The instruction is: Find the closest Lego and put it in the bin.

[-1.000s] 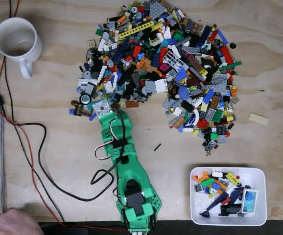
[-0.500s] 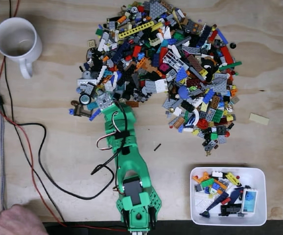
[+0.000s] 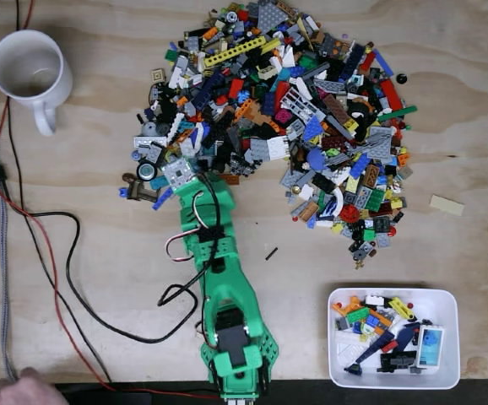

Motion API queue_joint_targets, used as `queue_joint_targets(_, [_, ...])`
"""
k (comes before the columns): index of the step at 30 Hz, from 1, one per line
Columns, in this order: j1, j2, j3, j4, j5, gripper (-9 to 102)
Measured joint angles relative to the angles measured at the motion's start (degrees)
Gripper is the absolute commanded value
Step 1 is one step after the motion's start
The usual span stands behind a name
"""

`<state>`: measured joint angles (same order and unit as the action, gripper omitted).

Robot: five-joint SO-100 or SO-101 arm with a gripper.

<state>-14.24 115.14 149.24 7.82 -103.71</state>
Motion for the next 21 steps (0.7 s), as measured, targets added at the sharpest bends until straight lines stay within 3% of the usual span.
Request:
queue_joint_targets(4, [5.98, 11.34, 0.0, 6.42, -0.35, 0])
queue_joint_targets(9, [22.94, 19.07, 2.72, 11.34, -3.6, 0])
queue_joint_targets(15, [50.54, 23.38, 7.56, 11.34, -9.76, 0])
queue_joint_targets(21, [65.92, 26.1, 10.63, 9.67, -13.01, 0])
